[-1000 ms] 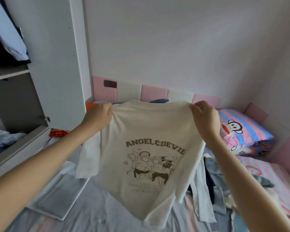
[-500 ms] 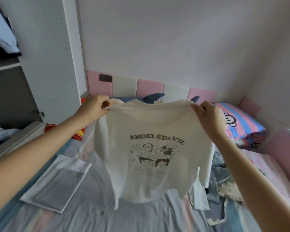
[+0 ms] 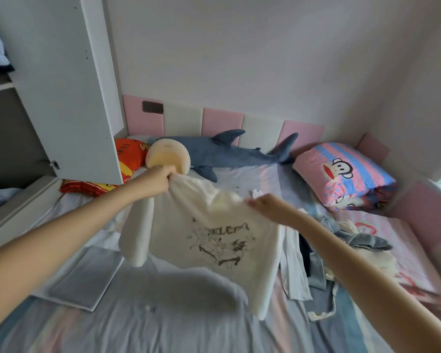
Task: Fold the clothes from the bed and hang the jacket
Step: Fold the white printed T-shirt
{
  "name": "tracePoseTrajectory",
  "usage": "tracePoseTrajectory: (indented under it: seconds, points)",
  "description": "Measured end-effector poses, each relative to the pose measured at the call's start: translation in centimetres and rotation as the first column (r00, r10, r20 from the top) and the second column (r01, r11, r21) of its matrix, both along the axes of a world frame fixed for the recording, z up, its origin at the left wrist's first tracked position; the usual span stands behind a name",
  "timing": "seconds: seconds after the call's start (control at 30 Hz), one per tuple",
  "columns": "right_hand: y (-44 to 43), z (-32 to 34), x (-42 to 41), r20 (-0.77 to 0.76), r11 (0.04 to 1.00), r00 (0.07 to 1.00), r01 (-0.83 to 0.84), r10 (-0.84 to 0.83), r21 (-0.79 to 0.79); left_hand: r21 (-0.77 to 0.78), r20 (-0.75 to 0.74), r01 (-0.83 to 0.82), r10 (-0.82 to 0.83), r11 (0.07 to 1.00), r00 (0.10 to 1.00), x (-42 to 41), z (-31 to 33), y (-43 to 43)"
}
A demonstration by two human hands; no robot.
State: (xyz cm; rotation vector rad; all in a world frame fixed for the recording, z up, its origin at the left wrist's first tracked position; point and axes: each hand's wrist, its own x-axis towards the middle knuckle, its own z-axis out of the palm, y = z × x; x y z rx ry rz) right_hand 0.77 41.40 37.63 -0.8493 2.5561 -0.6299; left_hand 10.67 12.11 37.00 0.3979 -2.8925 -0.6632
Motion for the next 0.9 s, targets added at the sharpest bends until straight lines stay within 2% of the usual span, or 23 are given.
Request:
tracePoseTrajectory:
  seconds: [0.03, 0.07, 0.1, 0.17, 0.27, 0.33, 0.4, 0.47, 0.53, 0.6, 0.67, 0.73, 0.8, 0.83, 0.9]
  points:
    - [-0.4, -0.8, 0.8, 0.087, 0.96, 0.98, -0.191, 0.177, 0.203, 0.026, 0.083, 0.031, -0.033, 0.999, 0.996, -0.1, -0.7, 0.7]
    - [-0.5, -1.8, 1.6, 0.171, 0.88, 0.936, -0.349, 0.309, 0.321, 0.064, 0.146, 0.067, -0.075, 0.996, 0.986, 0.1, -1.3, 1.7]
    - [-0.6, -2.2, 2.0, 0.224, 0.818, 0.899, -0.437, 0.377, 0.375, 0.112, 0.183, 0.109, -0.128, 0.988, 0.975, 0.4, -1.2, 2.5]
    - [-0.1, -1.9, 1.8, 0.257, 0.752, 0.868, -0.496, 0.424, 0.433, 0.228, 0.237, 0.193, -0.247, 0.954, 0.94, 1.4, 0.6, 3.7]
    - [1.2, -0.9, -0.7, 0.358, 0.645, 0.852, -0.524, 0.383, 0.557, 0.325, 0.265, 0.284, -0.375, 0.902, 0.889, 3.4, 4.3, 3.8]
    - [2.2, -1.3, -3.1, 0.383, 0.622, 0.87, -0.49, 0.31, 0.611, 0.308, 0.323, 0.34, -0.434, 0.889, 0.841, 3.8, 5.5, 3.6]
    - [3.1, -2.2, -5.2, 0.299, 0.665, 0.925, -0.376, 0.233, 0.646, 0.209, 0.385, 0.367, -0.421, 0.906, 0.821, 3.0, 5.0, 3.2]
    - [3.9, -3.1, -7.2, 0.104, 0.734, 0.98, -0.198, 0.172, 0.65, 0.131, 0.376, 0.327, -0.352, 0.936, 0.857, 1.7, 3.3, 1.9]
    - [4.5, -3.7, -9.0, -0.102, 0.824, 0.992, -0.008, 0.08, 0.567, 0.093, 0.256, 0.224, -0.241, 0.97, 0.936, 0.2, 1.2, -0.3]
    - [4.6, -4.1, -10.4, -0.24, 0.919, 0.969, 0.152, -0.066, 0.364, 0.121, 0.09, 0.056, -0.067, 0.991, 0.994, -1.2, -0.1, -2.2]
    - [3.7, -3.5, -11.5, -0.355, 0.946, 0.907, 0.292, -0.227, 0.14, 0.185, -0.024, -0.09, 0.096, 0.979, 0.995, -3.0, 0.0, -3.4]
    - [2.1, -1.8, -12.6, -0.451, 0.916, 0.813, 0.4, -0.369, -0.029, 0.154, -0.076, -0.152, 0.165, 0.976, 0.983, -5.1, 1.4, -4.6]
    - [0.3, 1.5, -14.3, -0.469, 0.853, 0.717, 0.481, -0.516, -0.202, 0.098, -0.174, -0.211, 0.226, 0.972, 0.959, -7.0, 4.8, -5.7]
    - [-0.4, 3.6, -15.1, -0.426, 0.81, 0.69, 0.501, -0.586, -0.304, 0.084, -0.238, -0.239, 0.253, 0.967, 0.938, -7.8, 6.7, -6.2]
    - [-1.4, 7.7, -17.0, -0.236, 0.675, 0.675, 0.513, -0.699, -0.53, 0.059, -0.396, -0.288, 0.287, 0.956, 0.872, -9.3, 10.2, -6.9]
